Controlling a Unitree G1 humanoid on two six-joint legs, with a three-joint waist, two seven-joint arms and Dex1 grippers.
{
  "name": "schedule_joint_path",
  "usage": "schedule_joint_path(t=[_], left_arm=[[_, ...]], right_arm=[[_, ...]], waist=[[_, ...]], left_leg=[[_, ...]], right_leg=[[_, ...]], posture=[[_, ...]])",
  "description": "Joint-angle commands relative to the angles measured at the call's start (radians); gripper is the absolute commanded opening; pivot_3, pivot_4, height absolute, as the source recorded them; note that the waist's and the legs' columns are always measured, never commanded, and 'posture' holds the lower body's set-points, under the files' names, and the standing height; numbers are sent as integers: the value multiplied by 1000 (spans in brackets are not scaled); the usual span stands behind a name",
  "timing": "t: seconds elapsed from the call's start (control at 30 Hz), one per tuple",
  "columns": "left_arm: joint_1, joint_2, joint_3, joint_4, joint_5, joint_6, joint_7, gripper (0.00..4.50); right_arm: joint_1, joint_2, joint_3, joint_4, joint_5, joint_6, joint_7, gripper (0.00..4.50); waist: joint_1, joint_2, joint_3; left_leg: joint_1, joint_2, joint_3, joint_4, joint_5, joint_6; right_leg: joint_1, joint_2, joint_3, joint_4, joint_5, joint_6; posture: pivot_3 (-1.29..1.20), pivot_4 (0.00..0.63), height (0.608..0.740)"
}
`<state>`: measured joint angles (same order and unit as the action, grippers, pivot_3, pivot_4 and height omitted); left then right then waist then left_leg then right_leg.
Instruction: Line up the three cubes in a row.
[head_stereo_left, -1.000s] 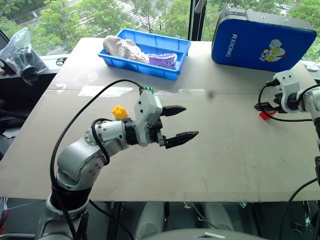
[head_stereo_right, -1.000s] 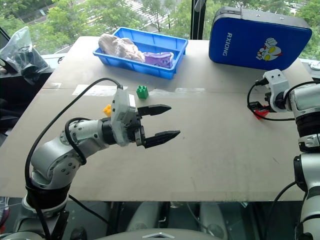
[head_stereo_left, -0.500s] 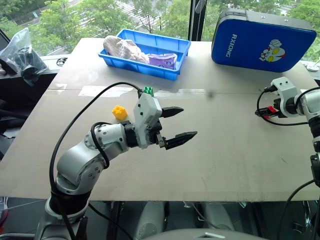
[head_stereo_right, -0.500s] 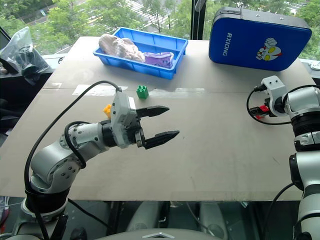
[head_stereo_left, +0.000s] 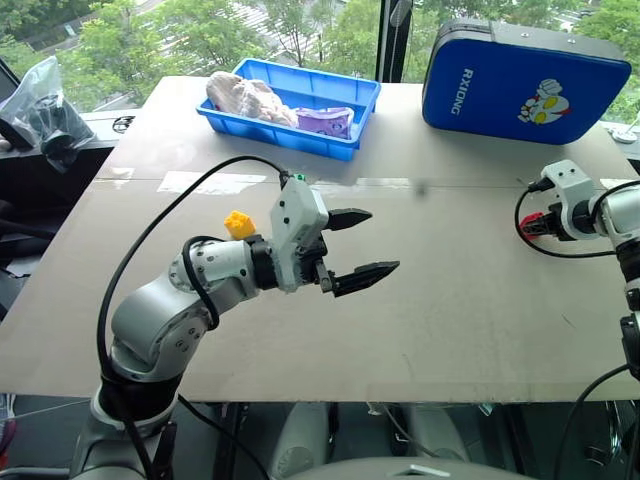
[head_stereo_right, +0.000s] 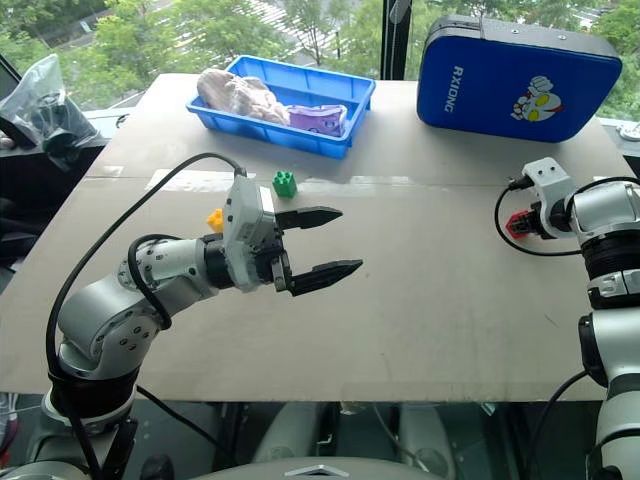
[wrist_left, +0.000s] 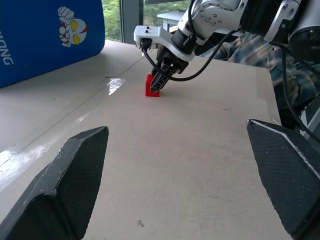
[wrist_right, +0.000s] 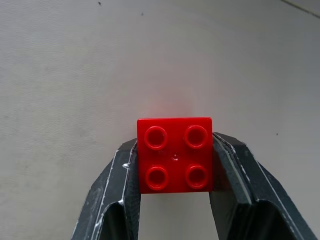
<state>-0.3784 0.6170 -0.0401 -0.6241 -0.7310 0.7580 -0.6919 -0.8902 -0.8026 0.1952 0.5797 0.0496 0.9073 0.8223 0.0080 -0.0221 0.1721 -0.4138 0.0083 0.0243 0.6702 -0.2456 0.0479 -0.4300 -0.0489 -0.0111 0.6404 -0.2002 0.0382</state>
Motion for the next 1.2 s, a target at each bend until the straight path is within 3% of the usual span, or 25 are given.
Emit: schedule_joint_path(t=[0.03, 0.13, 0.23, 0.33, 0.5, 0.83, 1.2], left_arm=[[89, 15, 54, -17, 13, -60, -17, 4500], [217, 51, 132, -22, -10, -93, -72, 4500], [297, 93, 194, -34, -25, -117, -119, 4500], [365, 137, 242, -50, -40, -120, -163, 4500], [427, 157, 276, -75, -68, -125, -188, 4500], [518, 179, 313, -88, -38, -177, -218, 4500], [522, 178, 296, -70, -19, -211, -225, 4500]], right_arm=[[79, -36, -18, -333, 84, -95, 153, 1332], [137, -26, 10, -564, 144, -176, 261, 1332], [157, -23, 95, -651, 114, -289, 343, 1332], [127, -20, 218, -632, 18, -435, 414, 1332], [60, 28, 299, -507, -67, -547, 455, 1332], [2, 78, 307, -414, -127, -532, 523, 1332], [-4, 97, 299, -414, -141, -473, 559, 1332]], waist=[[-11, 1, 0], [-24, 2, 1], [-22, 2, 1], [-13, 1, 1], [-15, 1, 1], [-16, 2, 1], [-17, 2, 1]], left_leg=[[0, 0, 0, 0, 0, 0], [-1, 2, -1, -1, 0, 0], [0, 4, -1, -1, 0, 0], [0, 4, -3, -1, 0, -1], [0, 2, 0, 2, 0, -1], [0, 2, -1, -1, 0, -1], [0, 2, -1, 0, 0, -1]], right_leg=[[0, 0, 0, 0, 0, 0], [-2, 1, 0, 1, 0, 0], [-3, 3, 0, 1, 0, 0], [-2, 2, -3, 1, -1, -1], [-1, -1, -1, 0, -3, -4], [-2, -1, -2, 1, -2, -3], [-2, -1, -2, 1, -2, -5]], posture=[[0, 150, 740], [0, 150, 740], [0, 150, 740], [0, 150, 740], [0, 150, 740], [0, 150, 740], [0, 150, 740]])
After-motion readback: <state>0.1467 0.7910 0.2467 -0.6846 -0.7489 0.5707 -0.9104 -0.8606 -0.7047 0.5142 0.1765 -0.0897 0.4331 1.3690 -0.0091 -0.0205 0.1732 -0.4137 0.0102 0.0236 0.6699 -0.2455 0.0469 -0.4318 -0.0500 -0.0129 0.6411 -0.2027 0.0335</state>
